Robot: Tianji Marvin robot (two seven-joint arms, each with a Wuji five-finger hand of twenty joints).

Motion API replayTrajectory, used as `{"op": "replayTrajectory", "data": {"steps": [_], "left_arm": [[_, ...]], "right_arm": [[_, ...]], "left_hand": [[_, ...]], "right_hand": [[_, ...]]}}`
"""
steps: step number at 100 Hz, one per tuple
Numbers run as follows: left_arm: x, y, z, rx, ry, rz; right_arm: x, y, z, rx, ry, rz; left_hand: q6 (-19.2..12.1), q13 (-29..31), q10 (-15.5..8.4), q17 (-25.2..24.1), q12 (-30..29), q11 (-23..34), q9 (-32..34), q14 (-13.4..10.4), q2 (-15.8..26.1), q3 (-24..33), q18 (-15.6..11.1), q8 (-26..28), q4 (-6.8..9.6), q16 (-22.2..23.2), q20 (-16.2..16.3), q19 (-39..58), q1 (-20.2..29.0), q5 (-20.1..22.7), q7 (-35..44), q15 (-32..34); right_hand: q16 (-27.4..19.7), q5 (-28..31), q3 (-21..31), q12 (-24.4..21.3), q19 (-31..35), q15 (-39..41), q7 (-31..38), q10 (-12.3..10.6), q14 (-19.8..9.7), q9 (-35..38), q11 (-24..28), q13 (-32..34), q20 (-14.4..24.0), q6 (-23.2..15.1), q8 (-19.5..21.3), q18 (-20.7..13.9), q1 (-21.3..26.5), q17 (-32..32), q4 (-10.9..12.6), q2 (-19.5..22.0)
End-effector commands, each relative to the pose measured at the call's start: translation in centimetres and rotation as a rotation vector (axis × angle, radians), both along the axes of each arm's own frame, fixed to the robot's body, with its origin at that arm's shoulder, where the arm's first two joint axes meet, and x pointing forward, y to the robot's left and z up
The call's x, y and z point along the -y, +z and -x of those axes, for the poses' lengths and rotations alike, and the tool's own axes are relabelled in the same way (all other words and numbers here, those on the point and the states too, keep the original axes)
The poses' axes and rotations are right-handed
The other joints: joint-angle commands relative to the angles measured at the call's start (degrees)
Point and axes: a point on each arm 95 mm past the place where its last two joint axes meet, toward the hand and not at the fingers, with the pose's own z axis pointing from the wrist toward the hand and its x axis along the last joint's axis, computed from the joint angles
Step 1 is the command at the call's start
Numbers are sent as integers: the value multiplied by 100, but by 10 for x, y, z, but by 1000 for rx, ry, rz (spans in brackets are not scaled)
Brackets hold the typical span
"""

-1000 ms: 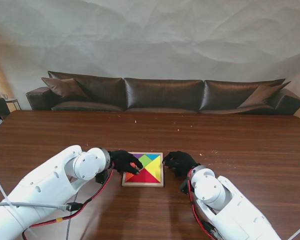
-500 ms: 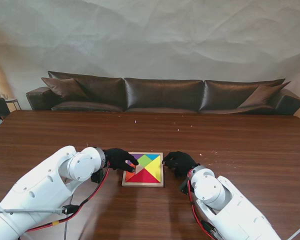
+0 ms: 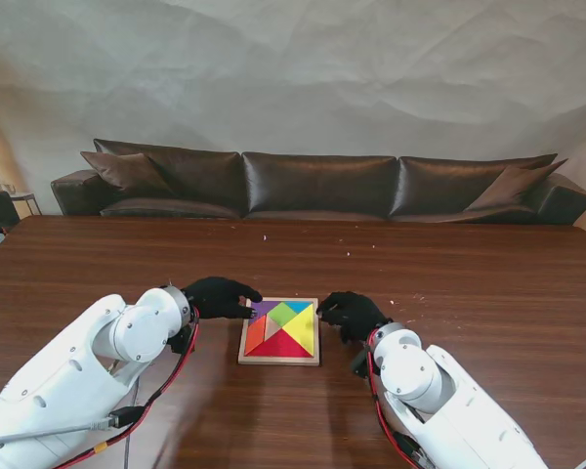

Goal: Assemble the tangram pieces into a square

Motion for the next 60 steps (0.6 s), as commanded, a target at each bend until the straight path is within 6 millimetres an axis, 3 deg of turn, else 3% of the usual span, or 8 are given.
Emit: {"op": "replayTrajectory", "data": {"steps": [1, 36, 60], "left_arm": [[3, 0, 6, -5, 3, 25], [-14, 9, 31, 52, 93, 206], [-22, 9, 50, 101, 142, 350]], "right_arm": [[-6, 4, 4, 16, 15, -14], [-3, 29, 15, 117, -19, -34], [7, 42, 25, 194, -26, -56]], "left_hand": [[32, -166, 29, -183, -298, -227, -87, 140, 55, -118, 140, 58, 157, -231, -122, -305, 22, 129, 17, -323], [312, -747, -69, -445, -1292, -771, -452, 79, -270, -166, 220, 260, 144, -1255, -940, -2363, 17, 87, -35, -1720], [550, -1166, -110, -347, -1789, -952, -836, -24, -625, -142, 233, 363, 96, -1772, -1322, -3580, -68, -89, -127, -2219]], "right_hand": [[-30, -244, -121, -79, 154, 36, -15, 104, 52, -179, 65, -198, 161, -108, -47, 92, -61, -893, 74, -139], [-27, -413, -196, -73, 63, -37, -47, 21, 115, -357, 40, -463, 162, -256, -49, 133, -83, -996, 14, -449], [-229, -461, -327, -64, -585, -615, -109, -144, 174, -641, 14, -926, -1, -461, -35, 286, -139, -1337, -48, -769]]}}
